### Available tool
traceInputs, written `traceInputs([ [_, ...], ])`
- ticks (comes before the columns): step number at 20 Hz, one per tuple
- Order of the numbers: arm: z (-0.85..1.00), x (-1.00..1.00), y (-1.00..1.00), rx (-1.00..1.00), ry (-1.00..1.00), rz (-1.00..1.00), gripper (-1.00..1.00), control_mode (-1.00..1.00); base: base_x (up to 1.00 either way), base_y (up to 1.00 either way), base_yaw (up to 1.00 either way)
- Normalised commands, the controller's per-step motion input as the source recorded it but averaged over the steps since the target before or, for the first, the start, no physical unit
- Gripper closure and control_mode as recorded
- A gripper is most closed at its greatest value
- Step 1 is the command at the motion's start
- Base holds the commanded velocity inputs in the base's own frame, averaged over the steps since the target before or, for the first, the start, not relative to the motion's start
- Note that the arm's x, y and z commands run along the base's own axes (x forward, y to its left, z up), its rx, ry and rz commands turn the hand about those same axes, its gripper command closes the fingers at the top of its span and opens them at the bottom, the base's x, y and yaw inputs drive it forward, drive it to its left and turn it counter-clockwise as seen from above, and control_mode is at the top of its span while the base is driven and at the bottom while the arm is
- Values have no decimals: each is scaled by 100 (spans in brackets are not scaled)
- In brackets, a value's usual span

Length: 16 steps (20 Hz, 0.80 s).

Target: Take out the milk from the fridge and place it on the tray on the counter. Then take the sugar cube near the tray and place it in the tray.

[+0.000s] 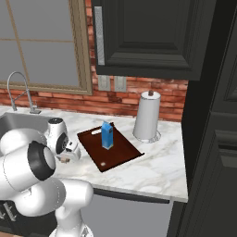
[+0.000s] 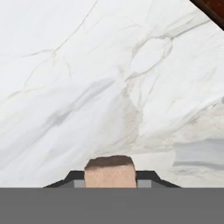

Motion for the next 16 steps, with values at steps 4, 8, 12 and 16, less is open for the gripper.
traceInputs([
  [4, 0, 0, 8, 0, -7, -1, 100, -100, 0, 0, 0],
  [8, 4, -3, 2, 0, -6, -4, 100, -100, 0, 0, 0],
  [12, 65, -24, -4, 0, 0, -9, 100, -100, 0, 0, 0],
  [16, 56, 0, -44, -5, 0, -9, 100, -100, 0, 0, 0],
])
